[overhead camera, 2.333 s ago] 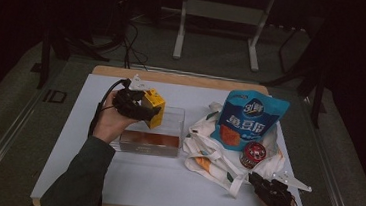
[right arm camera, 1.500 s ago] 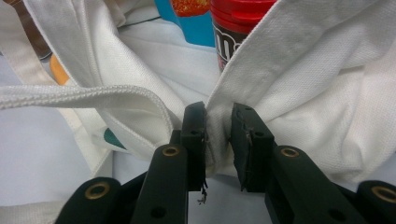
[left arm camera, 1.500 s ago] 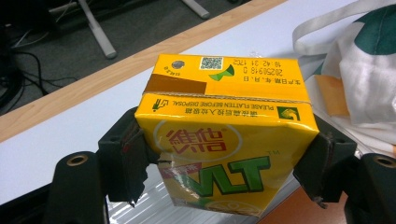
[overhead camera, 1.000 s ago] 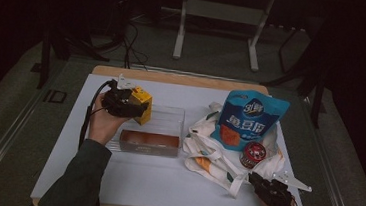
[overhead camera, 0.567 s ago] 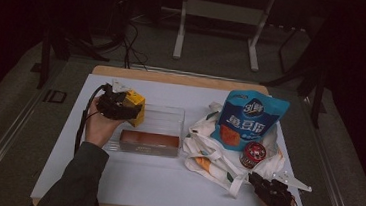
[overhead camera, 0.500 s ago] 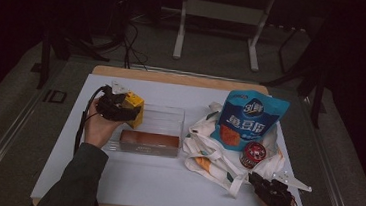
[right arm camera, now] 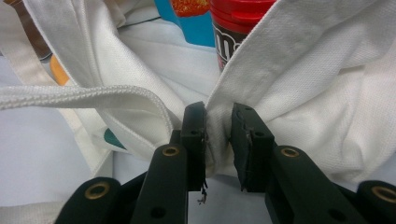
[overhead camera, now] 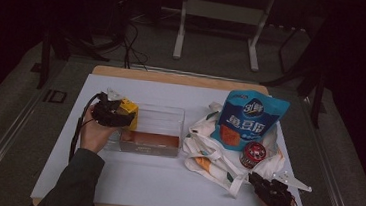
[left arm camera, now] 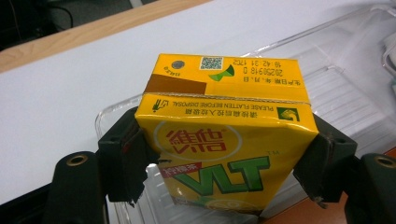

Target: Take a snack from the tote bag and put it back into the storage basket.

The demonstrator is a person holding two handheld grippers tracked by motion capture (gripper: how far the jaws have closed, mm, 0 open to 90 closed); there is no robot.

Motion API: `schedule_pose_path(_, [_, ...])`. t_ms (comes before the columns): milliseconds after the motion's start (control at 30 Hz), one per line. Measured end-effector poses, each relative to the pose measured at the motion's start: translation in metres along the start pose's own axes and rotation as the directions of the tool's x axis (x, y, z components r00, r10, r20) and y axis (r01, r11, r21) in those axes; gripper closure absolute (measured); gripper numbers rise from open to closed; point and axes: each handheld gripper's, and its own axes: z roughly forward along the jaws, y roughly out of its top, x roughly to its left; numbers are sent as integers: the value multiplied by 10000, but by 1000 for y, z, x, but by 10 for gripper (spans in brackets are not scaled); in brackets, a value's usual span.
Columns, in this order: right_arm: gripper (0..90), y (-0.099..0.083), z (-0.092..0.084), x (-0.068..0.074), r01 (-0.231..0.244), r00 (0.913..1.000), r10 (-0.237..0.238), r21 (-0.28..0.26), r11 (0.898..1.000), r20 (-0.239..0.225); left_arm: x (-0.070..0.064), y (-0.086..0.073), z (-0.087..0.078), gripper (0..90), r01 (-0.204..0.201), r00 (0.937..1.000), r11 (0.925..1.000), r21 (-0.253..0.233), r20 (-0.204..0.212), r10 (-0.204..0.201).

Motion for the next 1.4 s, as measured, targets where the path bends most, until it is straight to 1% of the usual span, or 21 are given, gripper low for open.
schedule_pose_path(133, [751, 0, 0, 0, 0, 10000, 0, -2, 10000, -1, 1, -6, 2, 283, 12, 10000, 9999, 100, -87, -11])
schedule_pose_path(233, [751, 0, 0, 0, 0, 10000, 0, -1, 10000, 11, 2, -10, 3, 283, 86, 9999, 9999, 98, -91, -85])
schedule_pose_path(333, [751, 0, 0, 0, -3, 10000, 3, -5, 10000, 16, 2, -14, 2, 283, 72, 9999, 10000, 19, -102, -72])
schedule_pose_path(367, [751, 0, 0, 0, -1, 10000, 1, -3, 10000, 13, 3, -15, 1, 283, -18, 9999, 10000, 62, -136, 19])
schedule_pose_path(500, [751, 0, 0, 0, -2, 10000, 2, -3, 10000, 23, 1, -19, -2, 282, -102, 9996, 9999, 43, -268, 103])
schedule_pose_path(700, [751, 0, 0, 0, -3, 10000, 3, -2, 10000, 15, -1, -23, -6, 279, -204, 9992, 9997, 128, -347, 209])
schedule_pose_path(867, [751, 0, 0, 0, -34, 10000, 34, -18, 10000, 13, -2, -27, -10, 277, 36, 9989, 10000, 93, -472, -32])
schedule_pose_path(967, [750, 0, 0, 0, -37, 10000, 37, -23, 10000, 10, -3, -28, -11, 276, 111, 9983, 9999, 113, -565, -104])
schedule_pose_path(1033, [750, 0, 0, 0, -40, 10000, 40, -26, 10000, -5, -3, -29, -13, 274, 194, 9983, 9998, 94, -553, -189])
schedule_pose_path(1067, [750, 0, 0, 0, -40, 10000, 40, -23, 10000, -9, -3, -31, -15, 269, 231, 9986, 9997, 71, -473, -227])
schedule_pose_path(1133, [750, 0, 0, 0, -45, 10000, 45, -30, 10000, -1, -3, -32, -17, 263, 234, 9986, 9997, 91, -468, -229])
schedule_pose_path(1300, [750, 0, 0, 0, -44, 10000, 44, -26, 10000, -8, -3, -35, -27, 267, 501, 9979, 9987, -79, -417, -504])
schedule_pose_path(1333, [750, 0, 0, 0, -43, 10000, 43, -25, 10000, -10, -5, -37, -29, 283, 468, 9976, 9989, -85, -498, -472])
schedule_pose_path(1367, [750, 0, 0, 0, -43, 10000, 43, -25, 10000, -10, -5, -37, -29, 283, 468, 9976, 9989, -85, -498, -472])
schedule_pose_path(1400, [750, 0, 0, 0, -44, 10000, 44, -27, 10000, -10, -5, -38, -30, 283, 417, 9974, 9991, -63, -588, -420])
